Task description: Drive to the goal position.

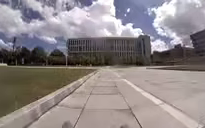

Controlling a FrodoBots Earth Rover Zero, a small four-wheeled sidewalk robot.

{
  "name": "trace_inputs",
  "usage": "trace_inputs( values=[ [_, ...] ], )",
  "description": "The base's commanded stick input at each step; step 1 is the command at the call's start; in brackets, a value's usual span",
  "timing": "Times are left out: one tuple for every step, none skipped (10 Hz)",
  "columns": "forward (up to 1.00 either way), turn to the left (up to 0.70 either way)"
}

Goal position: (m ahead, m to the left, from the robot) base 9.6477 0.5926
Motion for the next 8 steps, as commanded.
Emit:
trace_inputs(
  values=[
    [0.70, 0.00],
    [0.70, 0.00],
    [0.70, 0.00],
    [0.70, 0.00],
    [0.70, 0.00],
    [0.70, 0.00],
    [0.70, 0.00],
    [0.70, 0.00]
  ],
)
